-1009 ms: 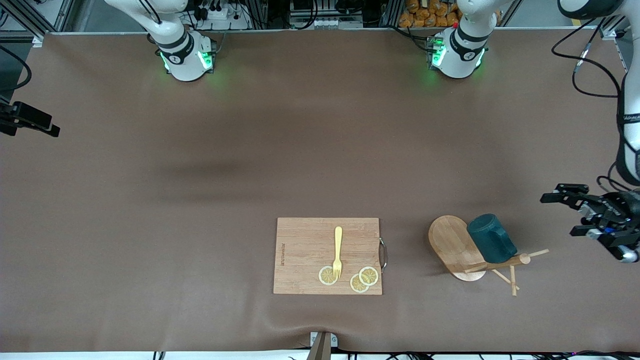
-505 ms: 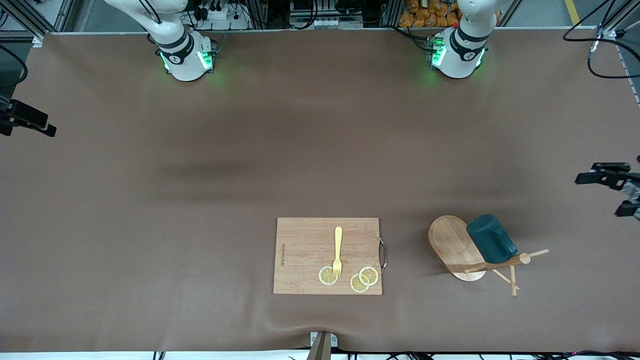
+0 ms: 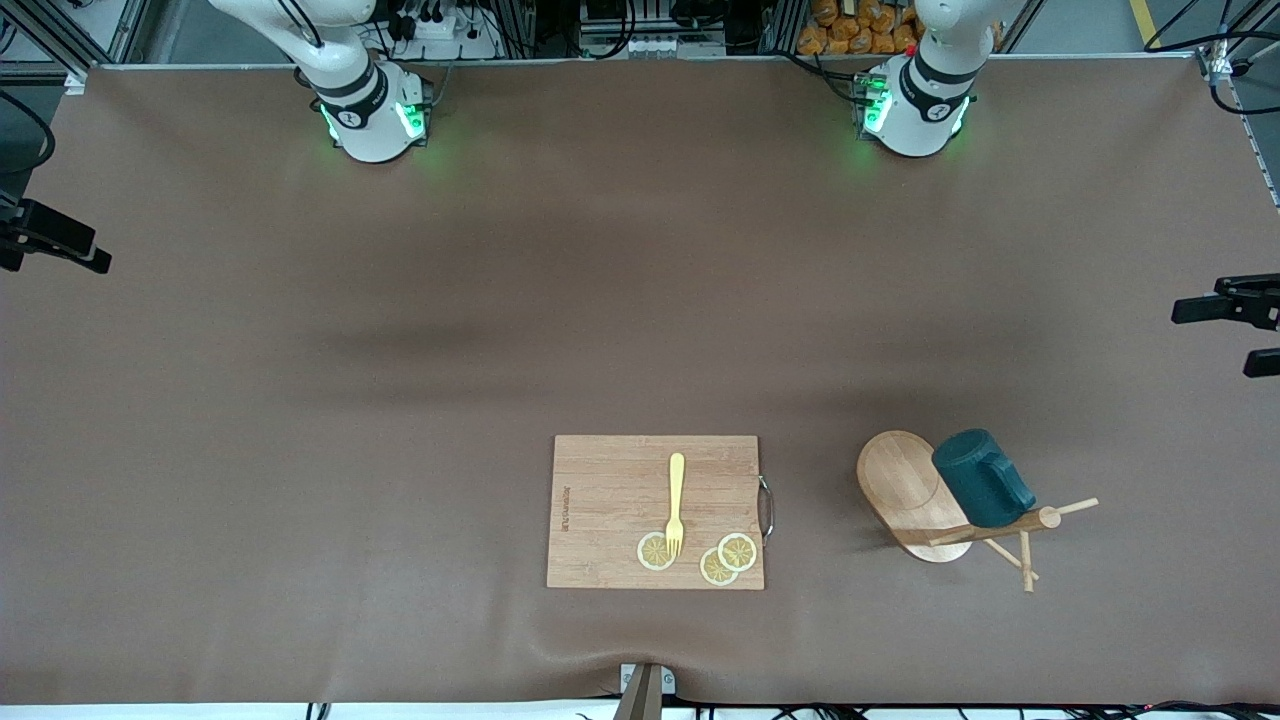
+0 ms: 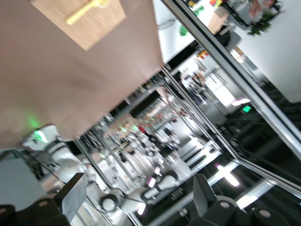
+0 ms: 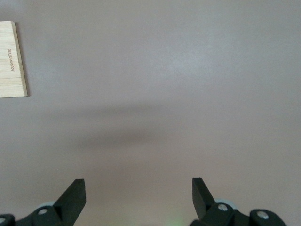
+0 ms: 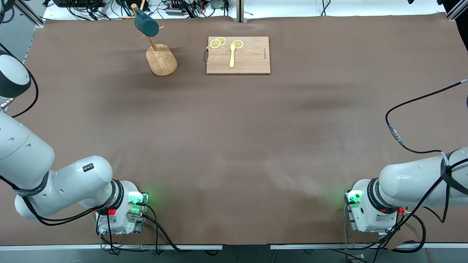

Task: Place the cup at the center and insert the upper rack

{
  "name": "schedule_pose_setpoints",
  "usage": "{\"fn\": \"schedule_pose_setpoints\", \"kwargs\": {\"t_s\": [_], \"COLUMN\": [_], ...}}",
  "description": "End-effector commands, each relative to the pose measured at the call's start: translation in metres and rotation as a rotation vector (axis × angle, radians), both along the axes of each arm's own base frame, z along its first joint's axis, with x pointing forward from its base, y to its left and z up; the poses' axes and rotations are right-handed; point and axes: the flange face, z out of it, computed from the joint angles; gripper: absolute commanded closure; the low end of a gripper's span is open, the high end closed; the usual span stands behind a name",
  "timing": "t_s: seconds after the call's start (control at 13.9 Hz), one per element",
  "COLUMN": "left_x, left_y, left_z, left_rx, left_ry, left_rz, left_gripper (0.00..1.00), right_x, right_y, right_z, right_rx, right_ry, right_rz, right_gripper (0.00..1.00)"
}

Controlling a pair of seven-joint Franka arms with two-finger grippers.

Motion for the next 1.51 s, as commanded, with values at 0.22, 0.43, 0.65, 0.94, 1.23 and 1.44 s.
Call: {"fn": "schedule_pose_setpoints", "kwargs": {"t_s": [0.22, 0.43, 0.65, 0.94, 1.23, 1.44], "left_x": [-0.019, -0.029, -0.04, -0.056, -0.073, -0.098], "left_y": [-0.014, -0.042, -0.069, -0.083, -0.115, -0.116], "left_z": [0.003, 0.007, 0.014, 0.022, 0.025, 0.022], "left_rx": [0.252, 0.471, 0.736, 0.898, 1.061, 1.142], "left_ry": [-0.016, -0.06, -0.146, -0.25, -0.276, -0.373], "left_rz": [-0.073, -0.181, -0.338, -0.503, -0.582, -0.623], "left_gripper": [0.0, 0.0, 0.0, 0.0, 0.0, 0.0], "right_x": [0.002, 0.002, 0.002, 0.009, 0.01, 0.012], "right_y": [0.007, 0.012, 0.024, 0.021, 0.02, 0.032], "right_z": [0.015, 0.016, 0.025, 0.012, 0.001, 0.0], "right_rx": [-0.008, -0.003, -0.008, -0.018, -0.017, -0.018], "right_ry": [-0.027, -0.027, -0.065, -0.083, -0.069, -0.069], "right_rz": [0.012, 0.02, 0.041, 0.039, 0.035, 0.049], "right_gripper": [0.0, 0.0, 0.0, 0.0, 0.0, 0.0]}}
